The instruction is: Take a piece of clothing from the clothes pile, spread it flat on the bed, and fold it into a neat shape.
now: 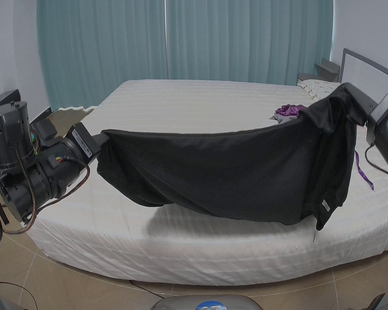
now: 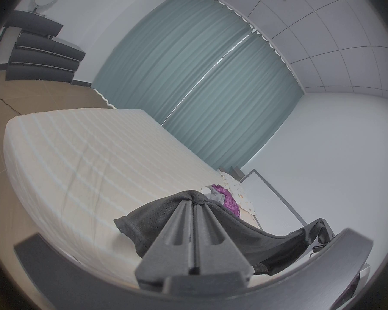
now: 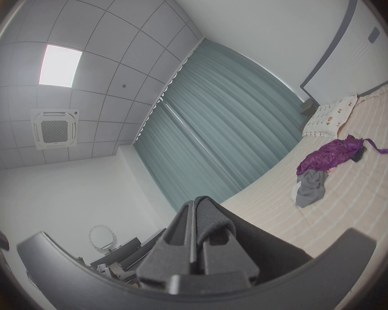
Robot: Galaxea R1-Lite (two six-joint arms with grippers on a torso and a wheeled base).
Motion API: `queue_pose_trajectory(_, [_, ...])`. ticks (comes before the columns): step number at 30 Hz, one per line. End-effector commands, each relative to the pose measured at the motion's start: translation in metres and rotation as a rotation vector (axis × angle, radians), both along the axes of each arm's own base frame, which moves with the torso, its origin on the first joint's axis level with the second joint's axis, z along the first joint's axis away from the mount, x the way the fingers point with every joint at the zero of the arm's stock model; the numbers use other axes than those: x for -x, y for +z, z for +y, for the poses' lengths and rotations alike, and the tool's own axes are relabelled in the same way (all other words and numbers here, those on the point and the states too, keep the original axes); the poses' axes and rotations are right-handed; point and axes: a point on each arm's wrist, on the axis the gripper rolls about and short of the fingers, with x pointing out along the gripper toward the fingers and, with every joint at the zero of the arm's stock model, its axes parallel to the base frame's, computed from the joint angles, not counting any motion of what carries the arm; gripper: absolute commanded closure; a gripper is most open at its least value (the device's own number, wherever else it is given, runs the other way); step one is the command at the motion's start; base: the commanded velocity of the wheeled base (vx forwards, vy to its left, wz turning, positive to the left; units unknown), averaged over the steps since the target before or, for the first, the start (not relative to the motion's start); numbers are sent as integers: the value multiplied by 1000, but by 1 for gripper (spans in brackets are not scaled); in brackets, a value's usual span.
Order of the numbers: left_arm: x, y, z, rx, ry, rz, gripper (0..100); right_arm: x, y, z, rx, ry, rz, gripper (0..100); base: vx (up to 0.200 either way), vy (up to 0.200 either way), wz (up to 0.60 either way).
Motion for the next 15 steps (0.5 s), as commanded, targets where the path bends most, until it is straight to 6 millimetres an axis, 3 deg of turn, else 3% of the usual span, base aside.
queue_pose_trajectory(1, [-28, 13, -11, -8, 9, -5, 100, -29, 30, 5, 1, -38, -3, 100, 0, 0, 0])
queue_pose_trajectory(3, [-35, 13, -11, -8, 17, -2, 100, -37, 30, 6, 5, -45, 4, 100, 0, 0, 0])
queue_pose_trajectory(6, [-62, 11, -14, -13, 51, 8, 100, -69, 23, 10, 33, -84, 34, 100, 0, 0, 0])
queue_pose_trajectory(15, [-114, -17, -19, -28, 31, 84, 100, -145, -11, 21, 74, -136, 118, 100, 200, 0, 0])
